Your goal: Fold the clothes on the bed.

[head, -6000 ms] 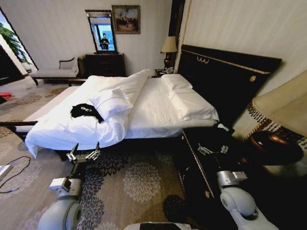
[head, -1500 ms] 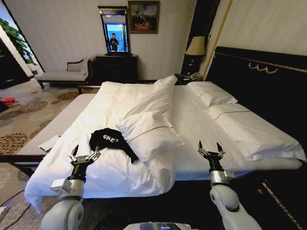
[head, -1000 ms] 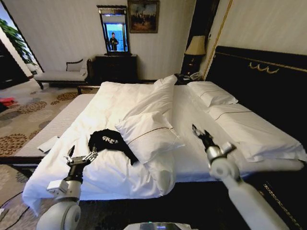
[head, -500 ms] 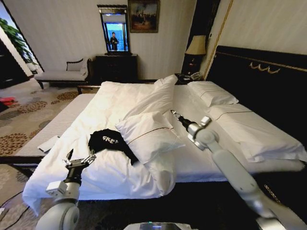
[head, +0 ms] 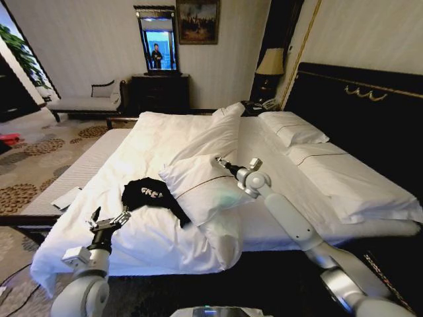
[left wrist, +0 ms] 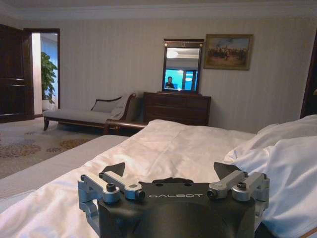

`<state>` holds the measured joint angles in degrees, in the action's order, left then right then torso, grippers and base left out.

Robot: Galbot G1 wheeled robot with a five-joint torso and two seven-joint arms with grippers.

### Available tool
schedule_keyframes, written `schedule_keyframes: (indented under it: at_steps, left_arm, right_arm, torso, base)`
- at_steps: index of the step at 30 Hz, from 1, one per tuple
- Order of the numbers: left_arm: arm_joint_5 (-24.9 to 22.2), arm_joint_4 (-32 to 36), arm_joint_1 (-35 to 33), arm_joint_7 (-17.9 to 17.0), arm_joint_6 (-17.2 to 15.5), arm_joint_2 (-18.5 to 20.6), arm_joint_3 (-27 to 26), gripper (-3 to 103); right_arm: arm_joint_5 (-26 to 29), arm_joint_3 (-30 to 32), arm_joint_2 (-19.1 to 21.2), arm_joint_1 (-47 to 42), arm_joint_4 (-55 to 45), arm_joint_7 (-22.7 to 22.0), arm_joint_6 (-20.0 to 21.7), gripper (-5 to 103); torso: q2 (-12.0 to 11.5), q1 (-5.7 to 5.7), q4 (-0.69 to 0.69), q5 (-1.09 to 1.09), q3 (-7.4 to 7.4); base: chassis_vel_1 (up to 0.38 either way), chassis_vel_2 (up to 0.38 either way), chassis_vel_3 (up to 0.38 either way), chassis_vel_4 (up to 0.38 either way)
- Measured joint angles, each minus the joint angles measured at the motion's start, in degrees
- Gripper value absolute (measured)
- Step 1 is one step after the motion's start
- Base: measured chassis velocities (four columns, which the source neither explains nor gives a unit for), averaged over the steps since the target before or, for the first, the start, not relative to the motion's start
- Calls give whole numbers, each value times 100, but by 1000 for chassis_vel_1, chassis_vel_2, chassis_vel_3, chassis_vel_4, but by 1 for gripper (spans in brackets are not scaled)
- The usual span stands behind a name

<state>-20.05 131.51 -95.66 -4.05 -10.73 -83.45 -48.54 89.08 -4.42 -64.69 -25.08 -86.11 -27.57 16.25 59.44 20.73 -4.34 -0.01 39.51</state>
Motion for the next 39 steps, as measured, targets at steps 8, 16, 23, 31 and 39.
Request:
schedule_keyframes:
  at_steps: [8, 16, 23, 31, 39]
  left_arm:
    - [37, -158, 91, -2, 30, 40, -8, 100]
    - [21, -261, 140, -2, 55, 59, -20, 100]
    - [23, -288, 132, -2, 85, 40, -9, 100]
    - [-11, -338, 88, -12, 118, 42, -96, 100]
    - [-12, -341, 89, -20, 119, 34, -89, 100]
  right_arm:
    - [-106, -76, -467, 456, 309, 92, -114, 100]
    - [-122, -156, -499, 578, 358, 67, -34, 100]
    - [-192, -421, -519, 512, 329, -54, 141, 100]
    - [-73, -607, -749, 723, 394, -6, 182, 94]
    - [-242, -726, -780, 746, 443, 36, 186, 67]
  torso:
    - [0, 0, 2, -1, 0]
    - [0, 0, 0, 1, 0]
    - [0, 0, 0, 1, 0]
    - [1, 0, 2, 0, 0]
    - [0, 0, 1, 0, 0]
  base:
    - [0, 0, 0, 0]
    - [0, 0, 0, 0]
    - [0, 0, 0, 0]
    - [0, 0, 0, 0]
    - [0, 0, 0, 0]
